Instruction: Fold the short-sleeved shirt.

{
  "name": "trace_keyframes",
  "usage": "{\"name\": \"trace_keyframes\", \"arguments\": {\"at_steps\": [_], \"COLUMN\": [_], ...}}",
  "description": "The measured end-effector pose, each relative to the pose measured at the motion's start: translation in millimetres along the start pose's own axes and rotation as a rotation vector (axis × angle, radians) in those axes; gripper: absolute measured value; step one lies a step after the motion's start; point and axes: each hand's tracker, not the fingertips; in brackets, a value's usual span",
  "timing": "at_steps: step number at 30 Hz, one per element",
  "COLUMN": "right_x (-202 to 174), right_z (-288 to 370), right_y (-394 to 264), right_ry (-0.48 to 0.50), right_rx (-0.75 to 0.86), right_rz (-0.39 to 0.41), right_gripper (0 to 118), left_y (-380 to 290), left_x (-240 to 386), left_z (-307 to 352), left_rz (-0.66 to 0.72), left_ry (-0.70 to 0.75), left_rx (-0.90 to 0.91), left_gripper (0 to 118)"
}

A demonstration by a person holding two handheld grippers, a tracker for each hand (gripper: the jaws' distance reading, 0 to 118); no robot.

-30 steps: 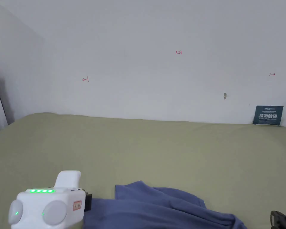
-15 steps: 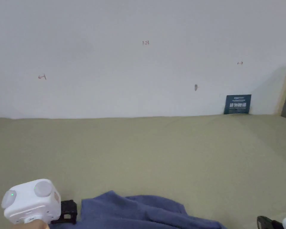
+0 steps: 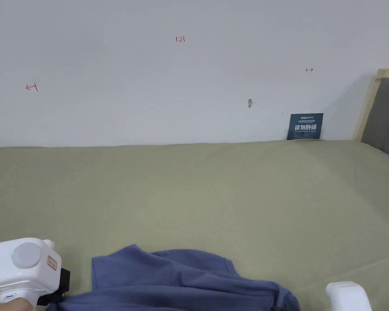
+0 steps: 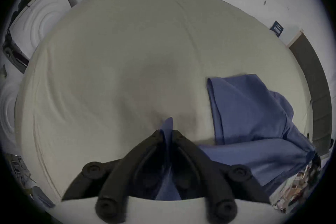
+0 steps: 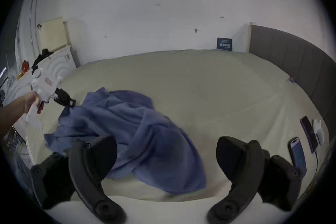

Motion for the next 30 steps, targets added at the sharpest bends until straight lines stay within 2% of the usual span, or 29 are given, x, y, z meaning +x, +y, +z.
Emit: {"name": "trace_keyframes", "arguments": {"at_steps": [2, 3, 5, 7, 9, 11, 15, 17, 30], "right_x": [-3.2, -3.0, -1.7, -4.2, -3.9, -5.0, -9.3, -12.3, -23.2], "right_z": [-13.2, -17.4, -19.0, -20.6, -17.4, -13.9, -2.8, 5.0, -0.6], "right_y": [-2.1, -2.9, -1.6, 0.9, 3.6, 8.6, 36.8, 53.0, 203.0], "right_ry": [-0.008, -0.004, 0.033, 0.029, 0.062, 0.057, 0.083, 0.096, 0.107], "right_rx": [-0.025, -0.029, -0.044, -0.006, -0.039, -0.002, 0.052, 0.084, 0.282], "right_rz": [0.02, 0.021, 0.017, -0.002, 0.043, 0.064, 0.014, 0.017, 0.058], "right_gripper": [109, 96, 2, 2, 2, 2, 2, 2, 2], "left_y": [-4.5, 0.3, -1.7, 1.2, 1.2, 2.4, 12.9, 19.2, 75.6], "left_x": [-1.1, -8.2, -12.0, -19.5, -23.2, -24.8, -25.6, -26.9, -49.8], "left_z": [3.8, -0.4, 7.2, 14.4, 28.4, 43.8, 73.8, 91.9, 185.0], "left_rz": [0.013, 0.031, 0.06, 0.083, 0.099, 0.101, 0.076, 0.07, 0.108], "left_ry": [-0.016, -0.029, -0.051, -0.089, -0.134, -0.151, -0.179, -0.196, -0.247], "left_rx": [0.013, 0.017, 0.03, 0.06, 0.105, 0.135, 0.199, 0.257, 0.531], "left_gripper": [9, 9, 9, 8, 7, 7, 7, 7, 7]}}
